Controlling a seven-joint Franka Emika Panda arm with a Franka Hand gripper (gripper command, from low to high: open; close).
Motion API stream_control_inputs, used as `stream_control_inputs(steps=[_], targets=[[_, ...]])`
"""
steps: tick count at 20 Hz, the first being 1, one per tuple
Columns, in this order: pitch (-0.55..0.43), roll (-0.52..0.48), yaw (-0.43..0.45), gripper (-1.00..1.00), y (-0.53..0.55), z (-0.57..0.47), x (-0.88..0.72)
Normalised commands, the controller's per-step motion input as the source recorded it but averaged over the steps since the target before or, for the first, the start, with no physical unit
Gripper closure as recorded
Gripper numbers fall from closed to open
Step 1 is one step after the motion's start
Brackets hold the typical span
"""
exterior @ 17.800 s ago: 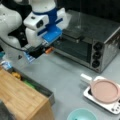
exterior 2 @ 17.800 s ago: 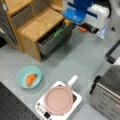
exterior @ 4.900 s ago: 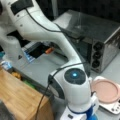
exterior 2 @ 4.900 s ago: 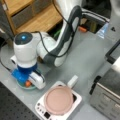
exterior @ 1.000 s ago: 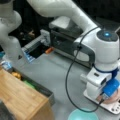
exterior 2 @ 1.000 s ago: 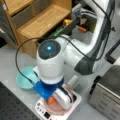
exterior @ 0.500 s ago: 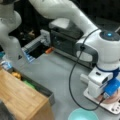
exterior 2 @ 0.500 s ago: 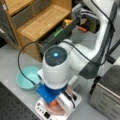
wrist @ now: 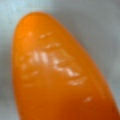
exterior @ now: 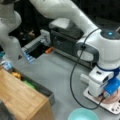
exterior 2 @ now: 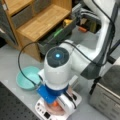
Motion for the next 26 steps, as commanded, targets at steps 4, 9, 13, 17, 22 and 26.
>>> stream_control_inputs(steps=[4,9,13,17,22,26], targets=[[0.006,-0.247,0.030,-1.00,0.08,0.06,0.12],[0.024,-0.224,0.038,-1.00,0.07,0.13,0.09],[0.061,-0.192,0.050,-1.00,0.04,0.25,0.01],[0.089,-0.156,0.071,-1.00,-0.01,0.32,-0.06],[0.073,-0.124,0.106,-1.00,-0.02,0.15,-0.06],[0.053,-0.081,0.144,-1.00,-0.05,0.09,-0.10]])
